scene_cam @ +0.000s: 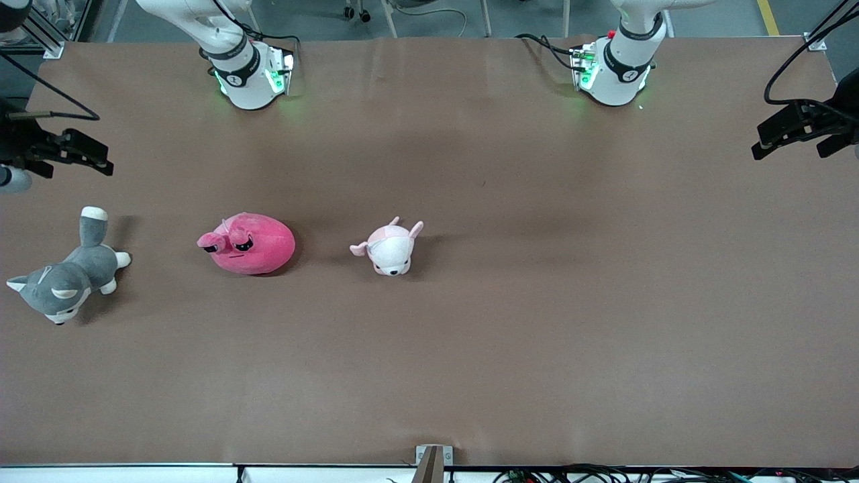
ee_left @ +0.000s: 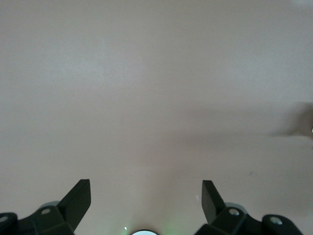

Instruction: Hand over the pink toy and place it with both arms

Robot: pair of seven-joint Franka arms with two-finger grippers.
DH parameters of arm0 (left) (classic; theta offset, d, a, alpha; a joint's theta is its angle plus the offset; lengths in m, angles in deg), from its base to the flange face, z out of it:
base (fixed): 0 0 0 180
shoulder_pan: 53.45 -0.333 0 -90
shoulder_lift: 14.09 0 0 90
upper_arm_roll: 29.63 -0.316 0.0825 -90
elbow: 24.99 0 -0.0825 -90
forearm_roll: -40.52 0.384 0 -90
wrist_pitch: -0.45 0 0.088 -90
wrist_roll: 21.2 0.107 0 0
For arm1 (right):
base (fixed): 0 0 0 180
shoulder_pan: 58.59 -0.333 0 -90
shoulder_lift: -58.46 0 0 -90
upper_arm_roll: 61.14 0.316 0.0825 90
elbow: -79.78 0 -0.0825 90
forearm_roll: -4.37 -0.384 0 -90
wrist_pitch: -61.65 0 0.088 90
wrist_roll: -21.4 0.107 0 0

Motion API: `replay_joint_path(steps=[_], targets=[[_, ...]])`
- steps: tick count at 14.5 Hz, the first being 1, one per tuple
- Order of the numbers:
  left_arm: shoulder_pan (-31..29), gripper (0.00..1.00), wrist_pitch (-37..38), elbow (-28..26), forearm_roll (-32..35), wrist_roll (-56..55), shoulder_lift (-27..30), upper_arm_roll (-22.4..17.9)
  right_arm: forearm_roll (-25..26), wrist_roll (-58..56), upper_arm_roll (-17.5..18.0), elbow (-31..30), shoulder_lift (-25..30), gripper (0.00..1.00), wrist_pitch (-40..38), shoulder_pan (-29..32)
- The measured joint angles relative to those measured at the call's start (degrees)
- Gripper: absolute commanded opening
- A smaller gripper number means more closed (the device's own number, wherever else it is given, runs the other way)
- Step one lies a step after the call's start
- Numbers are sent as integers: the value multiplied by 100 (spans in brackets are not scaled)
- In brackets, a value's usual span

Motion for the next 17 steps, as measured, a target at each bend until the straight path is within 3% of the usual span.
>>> replay_joint_path(steps=[10, 14, 17], targets=[[130, 100, 17, -98, 1, 2, -80, -62, 0, -16, 2, -241, 458, 100, 14, 0], [130, 100, -62, -383, 1, 3, 70, -63, 0, -24, -3, -260, 458, 100, 49, 0], [124, 100, -338, -923, 1, 3, 437, -65, 0, -26, -9, -264, 458, 100, 47, 0]])
